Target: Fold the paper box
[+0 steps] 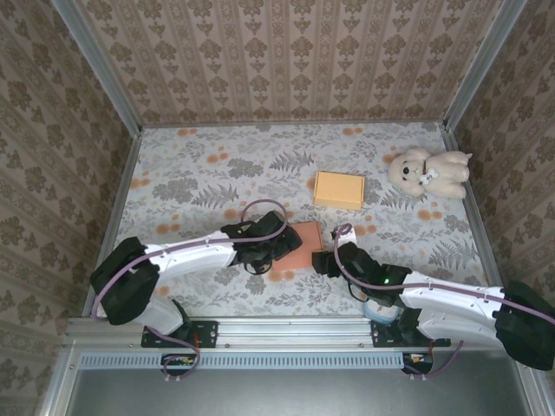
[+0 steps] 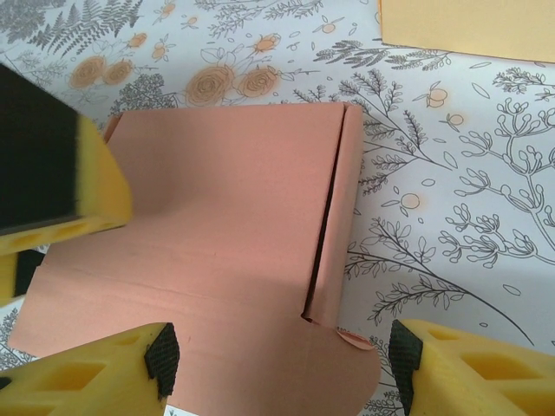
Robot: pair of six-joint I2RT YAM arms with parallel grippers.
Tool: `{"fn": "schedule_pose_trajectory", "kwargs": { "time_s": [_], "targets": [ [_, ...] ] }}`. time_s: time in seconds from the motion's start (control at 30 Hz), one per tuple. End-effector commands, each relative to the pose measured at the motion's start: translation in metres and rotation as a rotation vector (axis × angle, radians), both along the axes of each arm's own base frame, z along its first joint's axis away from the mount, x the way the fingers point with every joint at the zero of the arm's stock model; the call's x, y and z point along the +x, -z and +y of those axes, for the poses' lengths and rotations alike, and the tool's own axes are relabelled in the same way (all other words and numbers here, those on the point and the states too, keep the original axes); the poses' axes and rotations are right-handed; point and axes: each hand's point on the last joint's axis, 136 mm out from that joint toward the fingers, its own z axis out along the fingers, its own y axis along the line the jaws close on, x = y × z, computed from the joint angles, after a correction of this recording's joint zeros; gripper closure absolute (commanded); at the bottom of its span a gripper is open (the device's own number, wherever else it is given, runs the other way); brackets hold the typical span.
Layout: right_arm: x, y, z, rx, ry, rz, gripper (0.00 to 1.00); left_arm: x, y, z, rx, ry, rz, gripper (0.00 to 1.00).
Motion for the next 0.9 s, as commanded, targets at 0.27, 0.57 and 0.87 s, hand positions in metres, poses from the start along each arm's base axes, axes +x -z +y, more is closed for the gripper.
{"fn": "schedule_pose_trajectory", "kwargs": {
  "time_s": [0.27,0.57,0.87],
  "targets": [
    [-0.003,0.007,-0.015,-0.029,0.017,-0.009,0.32,0.009,0.004,0.004,0.027,-0.155,0.066,0.00],
    [-0.002,0.012,-0.014,-0.032,0.017,-0.001,0.32,0.011,0.004,0.001,0.020,-0.178,0.081,0.00],
    [-0.002,0.023,-0.005,-0.033,-0.001,0.031,0.32,0.008,0.017,0.000,0.041,-0.204,0.133,0.00]
  ]
}}
